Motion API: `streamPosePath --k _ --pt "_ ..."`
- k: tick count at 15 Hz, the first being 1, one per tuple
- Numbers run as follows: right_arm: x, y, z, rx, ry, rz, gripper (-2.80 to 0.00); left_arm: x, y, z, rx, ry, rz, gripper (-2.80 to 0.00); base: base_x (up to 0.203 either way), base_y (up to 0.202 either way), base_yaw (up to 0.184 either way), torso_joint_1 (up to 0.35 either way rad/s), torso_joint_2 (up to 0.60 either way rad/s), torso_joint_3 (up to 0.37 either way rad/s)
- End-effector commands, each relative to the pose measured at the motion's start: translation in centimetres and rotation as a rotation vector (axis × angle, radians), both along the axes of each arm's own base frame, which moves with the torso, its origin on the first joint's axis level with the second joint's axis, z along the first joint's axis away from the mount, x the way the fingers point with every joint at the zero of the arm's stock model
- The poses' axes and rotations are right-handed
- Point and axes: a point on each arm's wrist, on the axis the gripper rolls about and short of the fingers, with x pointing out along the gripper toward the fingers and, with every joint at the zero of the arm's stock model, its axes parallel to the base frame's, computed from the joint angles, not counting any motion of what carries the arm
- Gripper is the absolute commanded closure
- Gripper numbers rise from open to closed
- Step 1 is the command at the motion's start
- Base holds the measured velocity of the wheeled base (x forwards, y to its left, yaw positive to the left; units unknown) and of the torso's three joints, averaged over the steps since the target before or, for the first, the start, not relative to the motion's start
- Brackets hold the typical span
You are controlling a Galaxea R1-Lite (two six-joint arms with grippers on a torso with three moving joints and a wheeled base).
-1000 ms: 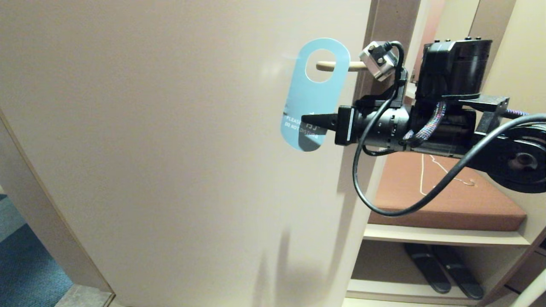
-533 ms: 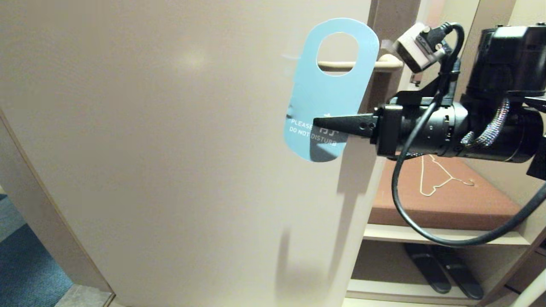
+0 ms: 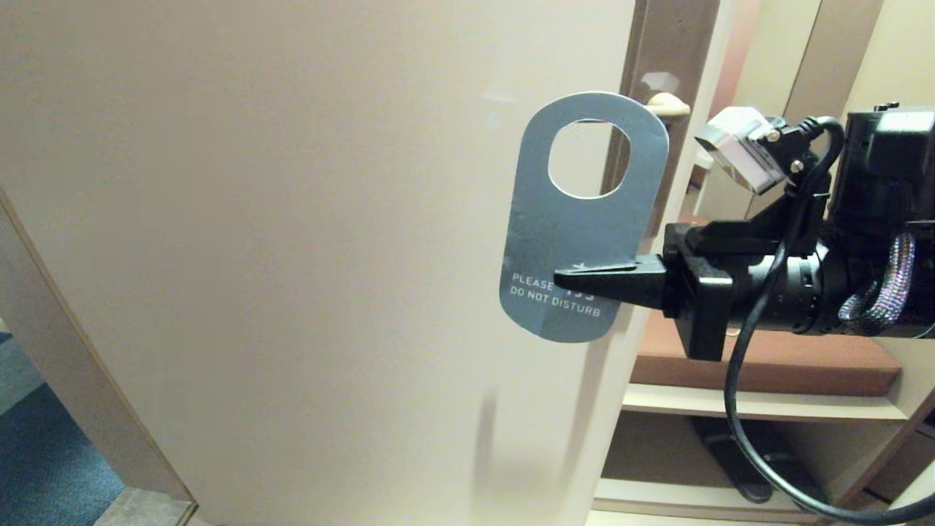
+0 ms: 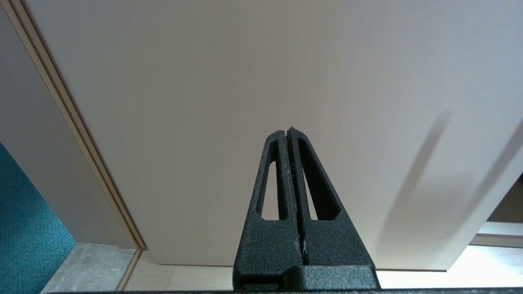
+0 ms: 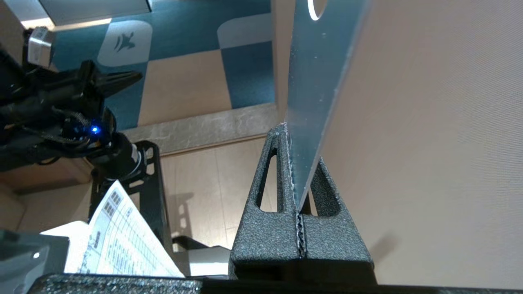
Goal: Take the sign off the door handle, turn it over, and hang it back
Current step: Hand it to the other hand
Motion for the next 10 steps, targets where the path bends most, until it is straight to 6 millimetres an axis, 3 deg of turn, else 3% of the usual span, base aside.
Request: streamPosePath --k 1,10 --pt "-0.2 -0.03 0.01 0.002 0.0 0.009 0.0 0.0 0.0 0.0 0.0 0.0 0.0 0.0 0.0 0.0 0.0 0.0 0.0 0.0" --pt "-1.16 0.45 -0.74 -0.005 0.013 0.068 0.0 0.0 0.0 0.0 0.0 0.0 0.0 0.0 0.0 0.0 0.0 0.0 0.0 0.0"
